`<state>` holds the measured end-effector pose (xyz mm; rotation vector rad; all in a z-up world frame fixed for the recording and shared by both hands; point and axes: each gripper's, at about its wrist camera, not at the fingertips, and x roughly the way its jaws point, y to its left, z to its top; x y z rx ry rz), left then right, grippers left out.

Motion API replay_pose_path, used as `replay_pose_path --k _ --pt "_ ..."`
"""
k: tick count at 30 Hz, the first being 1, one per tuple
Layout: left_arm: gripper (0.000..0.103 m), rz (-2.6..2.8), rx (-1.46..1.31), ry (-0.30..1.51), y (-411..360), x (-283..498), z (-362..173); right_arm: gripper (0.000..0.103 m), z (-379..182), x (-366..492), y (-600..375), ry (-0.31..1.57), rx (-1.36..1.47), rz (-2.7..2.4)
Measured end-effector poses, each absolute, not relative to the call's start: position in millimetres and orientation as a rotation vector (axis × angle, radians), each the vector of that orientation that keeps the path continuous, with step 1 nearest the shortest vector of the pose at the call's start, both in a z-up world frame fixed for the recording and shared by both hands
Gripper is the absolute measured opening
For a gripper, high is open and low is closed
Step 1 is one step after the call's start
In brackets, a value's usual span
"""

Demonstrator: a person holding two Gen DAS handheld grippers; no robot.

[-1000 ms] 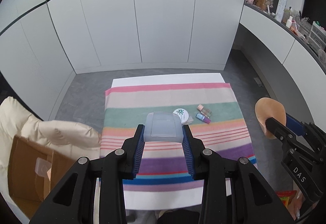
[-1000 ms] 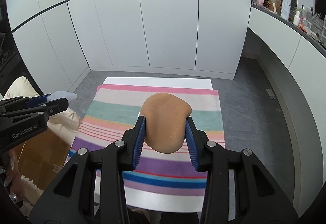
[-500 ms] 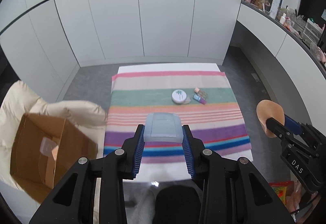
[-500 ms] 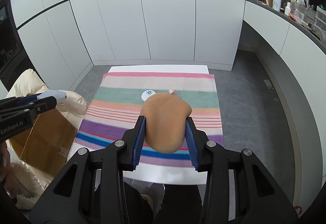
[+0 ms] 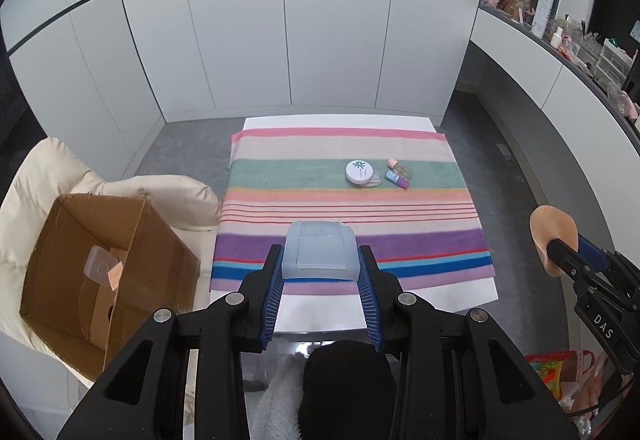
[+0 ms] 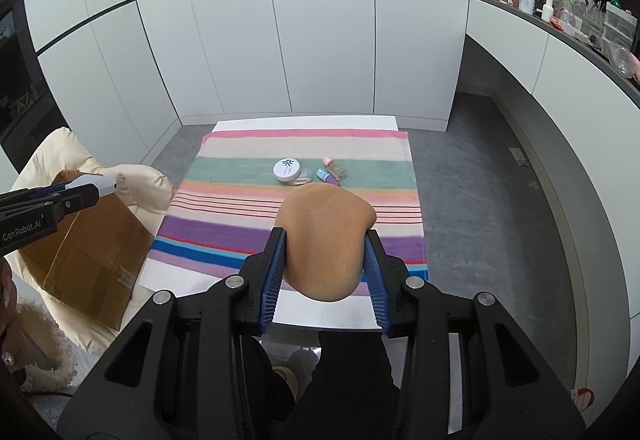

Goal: Organize objects
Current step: 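Lift the white compact and beige sponge and carry them toward the cardboard box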

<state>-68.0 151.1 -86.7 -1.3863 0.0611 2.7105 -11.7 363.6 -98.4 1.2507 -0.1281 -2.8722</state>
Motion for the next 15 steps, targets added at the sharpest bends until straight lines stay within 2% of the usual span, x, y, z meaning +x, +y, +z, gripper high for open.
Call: replay_pose_path --k 15 --pt "0.037 2.716 -1.396 0.017 126.5 -75.7 -89.0 0.040 -100.6 -26.6 343.1 -0.062 1.283 -2.845"
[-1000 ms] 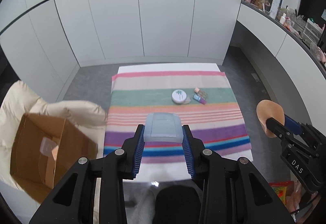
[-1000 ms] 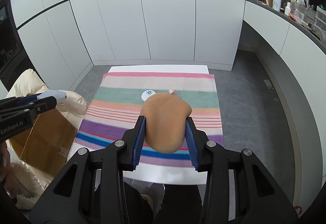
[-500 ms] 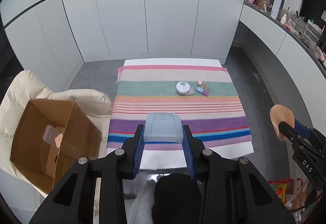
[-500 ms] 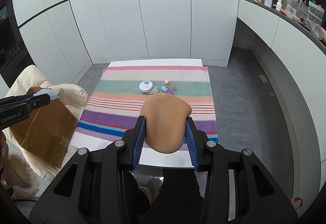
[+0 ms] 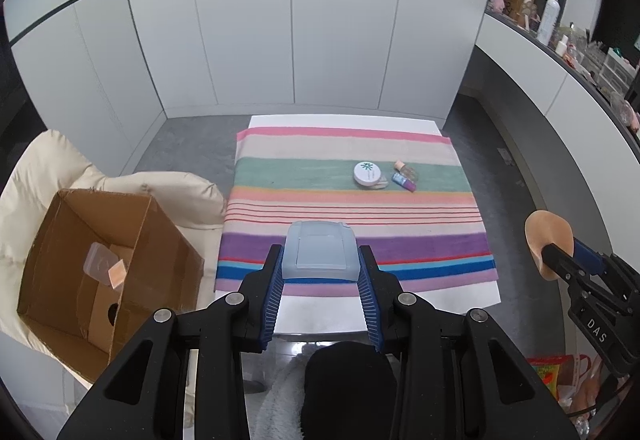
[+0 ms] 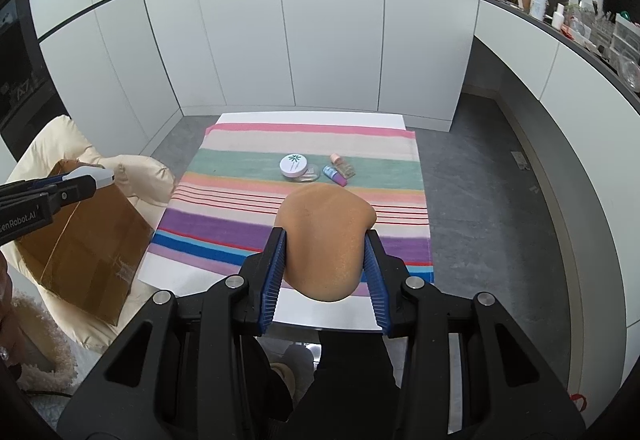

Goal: Organize objects
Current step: 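Lift the white compact and beige sponge and carry them toward the cardboard box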

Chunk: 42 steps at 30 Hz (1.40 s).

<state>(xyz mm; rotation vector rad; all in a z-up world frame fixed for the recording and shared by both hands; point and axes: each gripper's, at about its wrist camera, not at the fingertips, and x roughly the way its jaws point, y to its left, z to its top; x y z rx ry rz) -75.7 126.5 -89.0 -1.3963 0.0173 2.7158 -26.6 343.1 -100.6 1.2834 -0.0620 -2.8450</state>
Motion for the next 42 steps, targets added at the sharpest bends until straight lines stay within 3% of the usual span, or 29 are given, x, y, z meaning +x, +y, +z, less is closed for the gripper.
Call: replay_pose_path --k 15,42 --pt "0.037 2.842 -1.474 -0.113 40.6 -56.8 -92.3 0.040 -103.0 -47.3 260.6 0.055 1.228 -2.712" --pt "0.037 3.123 -1.679 -0.482 -157.0 31.3 -108.1 0.040 -112.8 -29.6 16.4 0.327 1.052 -2.253"
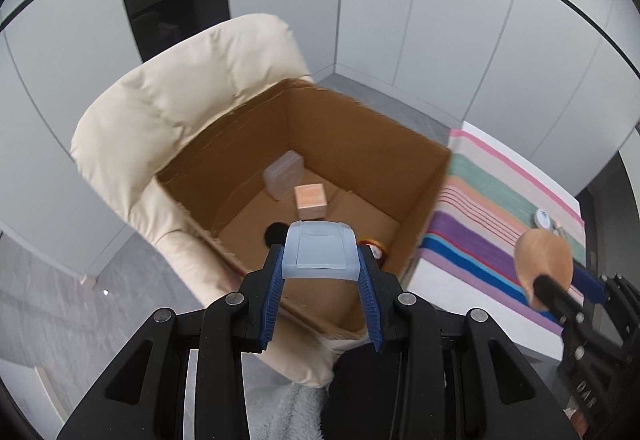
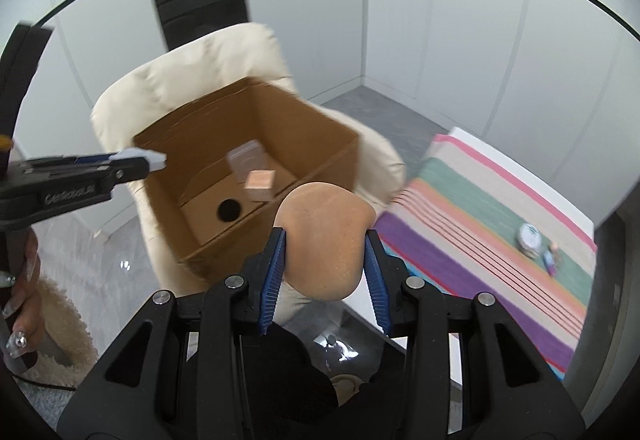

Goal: Organize objects
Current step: 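Lift the white compact and beige sponge and carry them toward the cardboard box, then open left tool to drop the compact while right tool releases the sponge into the box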

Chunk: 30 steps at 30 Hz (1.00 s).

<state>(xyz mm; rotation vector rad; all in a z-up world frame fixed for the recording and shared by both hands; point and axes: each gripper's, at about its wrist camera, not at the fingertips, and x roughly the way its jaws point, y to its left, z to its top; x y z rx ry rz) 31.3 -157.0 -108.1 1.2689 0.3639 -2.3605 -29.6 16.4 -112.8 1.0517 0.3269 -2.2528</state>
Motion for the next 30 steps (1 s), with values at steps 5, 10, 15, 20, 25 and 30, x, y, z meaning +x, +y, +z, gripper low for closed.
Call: replay_pose_path --k 5,10,15,20,25,30 --pt "0.037 -2.339 1.272 0.379 -170.3 29.7 -115.0 0.040 -120.6 -23.8 -14.3 0.367 1.045 -2.189" --pt "0.037 -2.335 1.282 0.374 -180.6 19.7 -125.4 0.040 -129.2 -29.5 -31.1 0.365 1.056 -2.157" --pt "0.037 -2.278 1.305 0.395 -198.3 10.1 -139.3 0.040 -137.3 -39.0 -43.8 0.382 1.061 -2.134" --pt "0.037 -2.231 1.301 0.387 -215.0 -9.2 -147.2 0.041 -147.9 -53.3 -67.9 0.387 1.064 -2.107" --pt "0.037 -2.211 1.314 0.377 -230.1 -24.7 -153.7 0.041 -160.7 -67.8 -97.0 0.394 1.077 -2.073" --pt "0.037 -2.188 1.368 0.404 -244.1 -40.6 -166.7 0.041 -174.7 -87.7 -124.4 0.415 1.085 -2.053"
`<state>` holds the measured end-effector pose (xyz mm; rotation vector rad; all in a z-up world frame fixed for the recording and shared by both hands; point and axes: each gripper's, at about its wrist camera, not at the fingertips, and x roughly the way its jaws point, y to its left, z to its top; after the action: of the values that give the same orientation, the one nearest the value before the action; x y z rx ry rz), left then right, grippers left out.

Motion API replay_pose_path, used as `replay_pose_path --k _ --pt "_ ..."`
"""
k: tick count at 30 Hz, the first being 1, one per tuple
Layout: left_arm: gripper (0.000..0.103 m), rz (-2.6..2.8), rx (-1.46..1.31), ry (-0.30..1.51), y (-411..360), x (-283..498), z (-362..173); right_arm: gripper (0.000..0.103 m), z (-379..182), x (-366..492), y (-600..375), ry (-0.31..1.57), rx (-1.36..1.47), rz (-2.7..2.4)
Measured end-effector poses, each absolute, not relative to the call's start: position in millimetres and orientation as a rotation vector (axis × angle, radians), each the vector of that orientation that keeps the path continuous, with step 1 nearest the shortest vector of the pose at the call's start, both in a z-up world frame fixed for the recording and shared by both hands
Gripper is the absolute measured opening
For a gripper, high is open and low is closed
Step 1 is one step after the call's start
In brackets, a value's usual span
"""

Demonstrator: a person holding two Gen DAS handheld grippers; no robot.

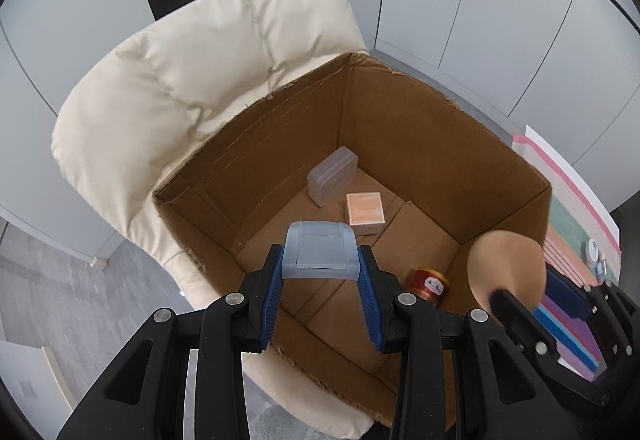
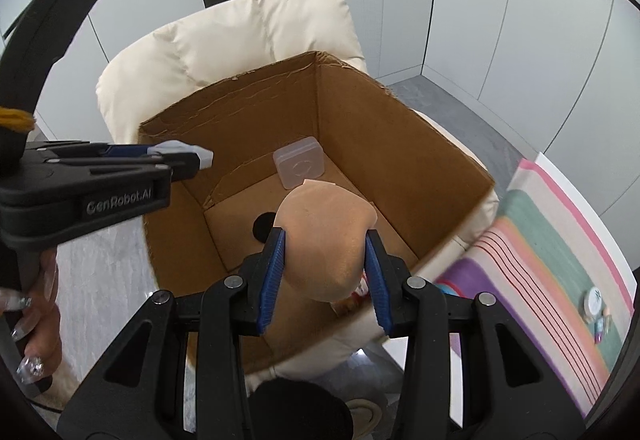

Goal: Organize objects
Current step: 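Open left tool to drop the compact while right tool releases the sponge into the box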

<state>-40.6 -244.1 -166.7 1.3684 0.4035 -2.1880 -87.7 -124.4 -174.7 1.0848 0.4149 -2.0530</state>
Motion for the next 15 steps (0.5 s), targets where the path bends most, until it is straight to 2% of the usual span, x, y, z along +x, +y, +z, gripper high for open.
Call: replay_pose_path --k 4,6,7,8,9,10,11,15 --pt "0.037 -2.182 1.382 0.379 -249.6 -50.3 -172.8 0.041 -188.0 -102.0 -139.9 0.415 1.107 -2.039" --pt "0.037 -2.185 1.388 0.370 -253.0 -54.6 -176.3 0.048 -193.6 -106.0 -143.6 0.420 1.116 -2.036" --pt "0.040 -2.187 1.390 0.371 -254.4 -55.3 -177.3 0.054 -197.2 -108.6 -145.5 0.418 1.119 -2.040" --pt "0.044 -2.185 1.389 0.372 -256.7 -55.9 -178.4 0.068 -199.0 -110.3 -146.2 0.413 1.119 -2.044" --pt "0.057 -2.183 1.389 0.372 -258.7 -56.8 -179.1 0.079 -200.6 -112.1 -146.3 0.407 1.123 -2.048" --pt "0.068 -2.185 1.386 0.372 -260.9 -57.6 -179.8 0.083 -201.8 -113.6 -145.6 0.395 1.123 -2.051" --pt "0.070 -2.190 1.378 0.371 -262.8 -57.7 -179.9 0.085 -202.4 -114.8 -144.9 0.382 1.120 -2.052" --pt "0.070 -2.178 1.380 0.380 -269.5 -58.0 -182.2 0.085 -206.2 -120.8 -143.5 0.373 1.129 -2.063"
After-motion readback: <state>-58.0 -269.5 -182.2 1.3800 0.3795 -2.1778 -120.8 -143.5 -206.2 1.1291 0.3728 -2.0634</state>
